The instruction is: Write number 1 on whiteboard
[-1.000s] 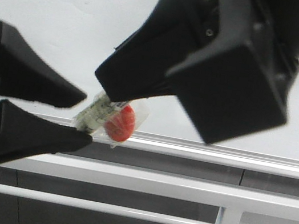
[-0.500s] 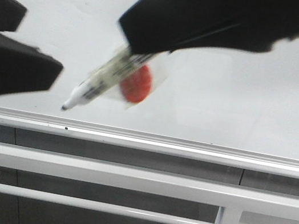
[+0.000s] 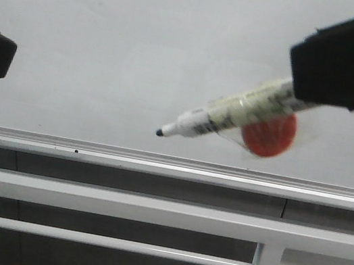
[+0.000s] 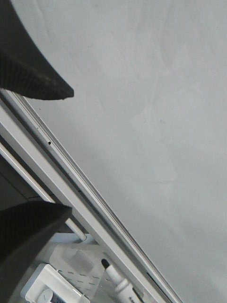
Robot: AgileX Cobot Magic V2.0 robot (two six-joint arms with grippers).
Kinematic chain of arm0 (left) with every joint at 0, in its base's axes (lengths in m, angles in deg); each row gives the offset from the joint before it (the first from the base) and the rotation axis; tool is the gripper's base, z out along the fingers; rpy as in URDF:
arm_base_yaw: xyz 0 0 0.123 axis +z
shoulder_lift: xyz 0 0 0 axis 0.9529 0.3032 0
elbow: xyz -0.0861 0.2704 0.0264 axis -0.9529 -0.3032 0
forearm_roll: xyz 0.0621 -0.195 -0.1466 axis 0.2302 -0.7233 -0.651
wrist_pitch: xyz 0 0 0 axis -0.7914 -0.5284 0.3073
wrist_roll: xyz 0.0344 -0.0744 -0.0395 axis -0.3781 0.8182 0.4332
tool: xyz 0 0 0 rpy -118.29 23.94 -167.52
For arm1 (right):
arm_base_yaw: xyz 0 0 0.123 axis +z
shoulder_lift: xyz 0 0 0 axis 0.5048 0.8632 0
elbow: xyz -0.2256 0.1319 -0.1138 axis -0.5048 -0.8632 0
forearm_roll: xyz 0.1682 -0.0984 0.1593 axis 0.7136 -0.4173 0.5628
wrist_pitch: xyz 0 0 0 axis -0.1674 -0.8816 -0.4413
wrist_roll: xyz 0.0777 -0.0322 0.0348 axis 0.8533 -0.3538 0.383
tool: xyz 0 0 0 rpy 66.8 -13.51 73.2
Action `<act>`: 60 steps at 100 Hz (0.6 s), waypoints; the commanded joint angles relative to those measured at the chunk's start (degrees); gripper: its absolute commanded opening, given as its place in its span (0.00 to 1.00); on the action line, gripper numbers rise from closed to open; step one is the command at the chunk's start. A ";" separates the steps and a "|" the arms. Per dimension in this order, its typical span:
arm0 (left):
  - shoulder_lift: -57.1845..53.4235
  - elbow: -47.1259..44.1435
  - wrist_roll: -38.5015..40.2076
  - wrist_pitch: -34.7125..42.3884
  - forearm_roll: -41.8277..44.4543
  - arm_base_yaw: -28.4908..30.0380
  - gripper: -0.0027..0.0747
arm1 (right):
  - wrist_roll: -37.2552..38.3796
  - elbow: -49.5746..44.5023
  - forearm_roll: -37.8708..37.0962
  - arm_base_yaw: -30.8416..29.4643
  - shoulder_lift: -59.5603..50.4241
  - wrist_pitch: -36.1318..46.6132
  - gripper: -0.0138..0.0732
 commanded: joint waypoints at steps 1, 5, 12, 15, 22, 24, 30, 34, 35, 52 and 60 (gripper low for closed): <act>-0.33 1.46 0.13 2.77 1.17 -0.26 0.58 | 0.17 -1.35 1.42 -0.47 -3.35 6.43 0.10; -0.33 1.46 0.13 3.53 1.17 -0.26 0.58 | 0.17 -2.39 1.42 -0.47 -4.44 7.86 0.10; -0.33 1.46 0.13 5.30 1.17 -0.26 0.58 | 0.06 -3.12 1.42 -0.47 -5.98 11.12 0.10; -0.33 1.46 0.13 6.21 1.17 -0.26 0.58 | 0.06 -3.12 1.42 -0.47 -6.47 12.24 0.10; -0.33 1.46 0.13 7.51 1.17 -0.26 0.58 | -0.06 -2.75 1.30 -0.47 -6.56 12.83 0.10; -0.33 1.46 0.13 7.89 1.17 -0.26 0.58 | -0.20 -2.75 1.30 -0.47 -6.56 12.99 0.10; -0.33 1.46 0.13 9.18 1.17 -0.26 0.58 | -0.34 -2.75 0.46 -0.47 -6.44 13.26 0.10; -0.33 1.46 0.13 9.83 1.17 -0.26 0.58 | -0.34 -2.75 0.05 -0.47 -6.44 14.02 0.10; -0.33 1.46 0.13 10.11 1.17 -0.26 0.58 | -0.34 -2.75 -0.09 -0.47 -6.44 14.17 0.10; -0.33 1.46 0.13 12.34 1.17 -0.26 0.58 | -0.34 -2.75 -0.19 -0.47 -6.44 20.50 0.10; -0.33 1.46 0.13 12.73 1.17 -0.26 0.58 | -0.34 -2.75 -0.19 -0.47 -5.69 21.45 0.10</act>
